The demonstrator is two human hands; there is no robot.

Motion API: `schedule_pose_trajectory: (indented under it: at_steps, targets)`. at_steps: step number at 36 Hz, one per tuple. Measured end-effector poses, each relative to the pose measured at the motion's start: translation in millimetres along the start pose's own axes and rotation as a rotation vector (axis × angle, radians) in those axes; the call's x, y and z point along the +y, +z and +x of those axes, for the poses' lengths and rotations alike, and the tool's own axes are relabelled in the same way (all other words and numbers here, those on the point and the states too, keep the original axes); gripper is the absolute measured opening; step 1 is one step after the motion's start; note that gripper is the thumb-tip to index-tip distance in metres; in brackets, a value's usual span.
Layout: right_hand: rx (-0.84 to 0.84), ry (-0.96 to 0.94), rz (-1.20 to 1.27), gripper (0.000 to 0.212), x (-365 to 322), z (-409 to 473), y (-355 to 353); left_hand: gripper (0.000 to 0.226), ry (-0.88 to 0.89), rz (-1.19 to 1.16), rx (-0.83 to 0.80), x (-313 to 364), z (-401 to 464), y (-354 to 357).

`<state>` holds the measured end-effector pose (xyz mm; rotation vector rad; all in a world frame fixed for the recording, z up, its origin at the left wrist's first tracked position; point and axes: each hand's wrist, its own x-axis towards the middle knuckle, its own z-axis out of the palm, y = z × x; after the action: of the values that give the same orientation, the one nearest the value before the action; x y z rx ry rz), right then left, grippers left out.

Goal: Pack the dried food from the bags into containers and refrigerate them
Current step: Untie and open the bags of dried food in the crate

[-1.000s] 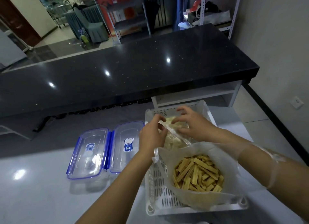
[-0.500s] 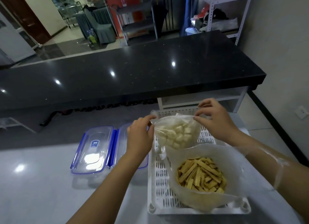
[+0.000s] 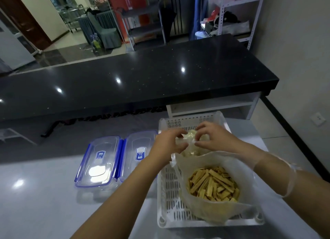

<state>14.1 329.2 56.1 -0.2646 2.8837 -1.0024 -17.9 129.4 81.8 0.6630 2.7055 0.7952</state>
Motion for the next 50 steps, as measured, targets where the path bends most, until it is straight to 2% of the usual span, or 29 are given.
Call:
schedule_pose_trajectory:
  at_steps: [3, 7, 9, 14, 17, 20, 23, 27, 30, 32, 34, 37, 42, 45, 47, 50]
  targets:
    - [0.079, -0.009, 0.052, 0.005, -6.5, 0.8, -5.2, 0.024, 0.029, -0.037, 0.059, 8.5, 2.6, -3.3]
    - [0.284, -0.051, 0.125, 0.009, -16.4, -4.4, -27.9, 0.014, 0.1, -0.181, 0.303, 7.7, -2.3, -17.9]
    - [0.365, -0.067, 0.102, 0.004, -20.8, -6.8, -39.4, 0.014, 0.119, -0.278, 0.379, 5.0, -6.0, -24.9]
    - [0.589, -0.085, 0.146, 0.006, -18.6, -12.2, -60.1, 0.015, 0.16, -0.625, 0.545, 0.0, -5.8, -45.4]
    - [0.589, -0.027, 0.179, 0.005, -4.2, -17.6, -62.0, 0.022, 0.144, -0.698, 0.585, -9.6, -7.7, -56.3]
    - [0.389, 0.089, 0.184, 0.005, 10.1, -26.9, -53.6, 0.029, 0.09, -0.711, 0.534, -21.7, -11.4, -53.6]
    - [0.313, 0.082, 0.152, 0.008, 13.9, -34.0, -46.8, 0.032, 0.076, -0.691, 0.44, -25.8, -15.2, -43.9]
    - [0.222, 0.032, 0.171, 0.04, 0.5, -32.7, -51.6, 0.024, 0.095, -0.638, 0.403, -20.3, -15.1, -40.4]
    - [0.148, 0.009, 0.151, 0.048, -12.2, -26.0, -50.3, 0.02, 0.095, -0.659, 0.417, -13.8, -12.9, -41.8]
    - [0.156, -0.019, 0.066, 0.043, -18.2, -19.1, -45.9, 0.018, 0.088, -0.663, 0.425, -11.7, -12.9, -42.6]
    - [0.199, -0.058, -0.003, 0.027, -23.2, -10.8, -42.4, 0.017, 0.058, -0.695, 0.407, -10.9, -14.0, -43.5]
    - [0.259, -0.059, 0.019, 0.004, -28.7, 1.1, -46.3, 0.014, 0.001, -0.813, 0.352, -9.2, -15.8, -45.6]
    - [0.263, -0.062, 0.128, 0.008, -36.1, 7.1, -72.1, 0.015, -0.021, -1.003, 0.259, -4.4, -20.4, -50.6]
    - [0.182, -0.09, -0.034, 0.014, -34.8, -1.5, -88.8, 0.017, -0.024, -1.148, 0.173, -1.2, -23.5, -53.1]
    - [0.313, -0.17, -0.296, 0.016, -31.5, -9.1, -100.5, 0.022, -0.025, -1.251, 0.119, -0.2, -25.6, -53.9]
    - [0.79, -0.303, -0.467, 0.016, -14.9, -19.5, -114.9, 0.038, -0.008, -1.398, 0.104, -0.4, -27.0, -58.1]
